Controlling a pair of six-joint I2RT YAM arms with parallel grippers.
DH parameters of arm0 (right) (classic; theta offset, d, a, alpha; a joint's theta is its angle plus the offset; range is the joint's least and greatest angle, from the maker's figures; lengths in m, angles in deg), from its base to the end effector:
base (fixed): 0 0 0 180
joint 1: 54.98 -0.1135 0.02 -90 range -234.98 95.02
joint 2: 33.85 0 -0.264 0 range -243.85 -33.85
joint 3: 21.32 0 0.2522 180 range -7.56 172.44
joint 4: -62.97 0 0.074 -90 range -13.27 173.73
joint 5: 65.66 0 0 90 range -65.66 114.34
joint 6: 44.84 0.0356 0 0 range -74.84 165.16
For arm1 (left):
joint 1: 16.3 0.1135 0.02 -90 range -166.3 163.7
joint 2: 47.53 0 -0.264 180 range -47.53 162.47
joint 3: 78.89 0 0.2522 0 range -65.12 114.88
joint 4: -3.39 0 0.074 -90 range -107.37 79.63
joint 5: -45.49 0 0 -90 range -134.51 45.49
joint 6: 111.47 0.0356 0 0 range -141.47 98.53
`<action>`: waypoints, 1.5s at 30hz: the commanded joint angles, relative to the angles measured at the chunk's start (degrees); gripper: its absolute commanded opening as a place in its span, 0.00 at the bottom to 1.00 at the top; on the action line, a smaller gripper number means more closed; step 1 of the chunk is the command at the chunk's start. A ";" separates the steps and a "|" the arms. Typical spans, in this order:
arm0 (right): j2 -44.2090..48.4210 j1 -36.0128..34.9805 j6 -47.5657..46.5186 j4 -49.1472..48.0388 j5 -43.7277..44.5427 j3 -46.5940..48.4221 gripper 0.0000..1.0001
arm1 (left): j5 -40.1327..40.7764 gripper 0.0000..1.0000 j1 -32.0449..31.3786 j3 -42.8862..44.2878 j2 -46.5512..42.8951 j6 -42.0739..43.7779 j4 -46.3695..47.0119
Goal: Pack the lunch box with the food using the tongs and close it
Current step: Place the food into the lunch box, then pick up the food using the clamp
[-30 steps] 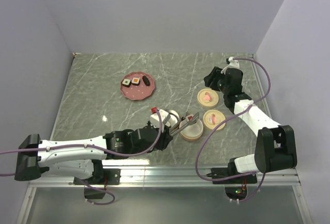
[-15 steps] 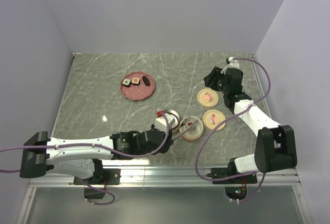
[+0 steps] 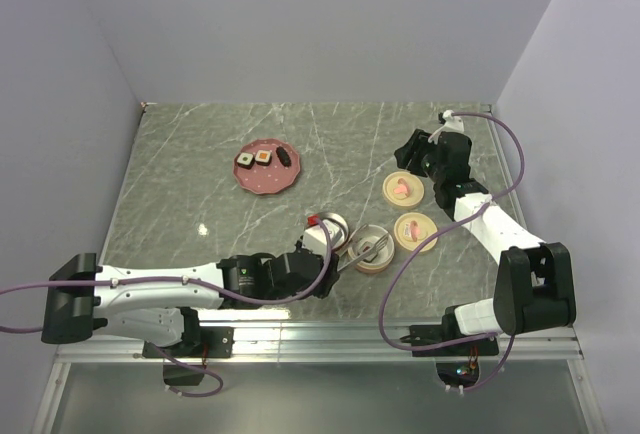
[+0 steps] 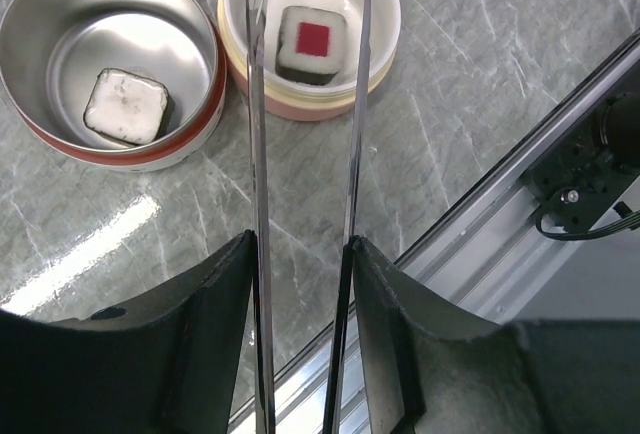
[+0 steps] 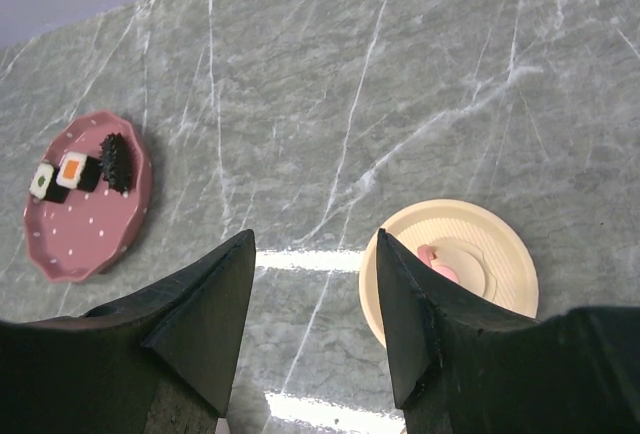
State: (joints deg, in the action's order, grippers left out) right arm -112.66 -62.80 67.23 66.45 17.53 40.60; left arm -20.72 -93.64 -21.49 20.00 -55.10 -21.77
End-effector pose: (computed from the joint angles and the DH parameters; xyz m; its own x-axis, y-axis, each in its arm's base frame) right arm 0.3091 0.0467 0.2611 -0.4117 0.3200 -0.8533 -0.0977 0.9154 0.3905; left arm 0.0698 -0.2450 0.2515 -0.5599 0.1803 -0.8087 0.6132 0.7466 -0.2580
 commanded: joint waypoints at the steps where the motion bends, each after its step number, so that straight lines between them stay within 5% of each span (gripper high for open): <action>1: 1.02 0.52 0.08 -2.11 -0.57 -0.53 0.59 | -0.06 0.50 -0.44 3.30 -0.29 0.84 3.14; 15: 0.58 0.52 0.08 -2.28 -0.84 -0.26 0.59 | 8.11 0.49 1.75 4.70 -1.52 0.84 1.29; 32: -0.56 0.52 0.08 -3.95 -3.03 -0.88 0.59 | 3.27 0.47 28.46 3.64 -1.26 2.60 6.83; 45: -2.58 0.52 0.00 -4.57 -3.91 -0.52 0.59 | 13.91 0.46 31.81 7.51 5.33 -0.56 6.83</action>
State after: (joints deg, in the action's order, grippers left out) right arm -115.35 -62.80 67.23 64.26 14.19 40.60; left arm -11.43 -62.25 -17.20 25.46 -54.18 -17.15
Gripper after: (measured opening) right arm 0.589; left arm 0.465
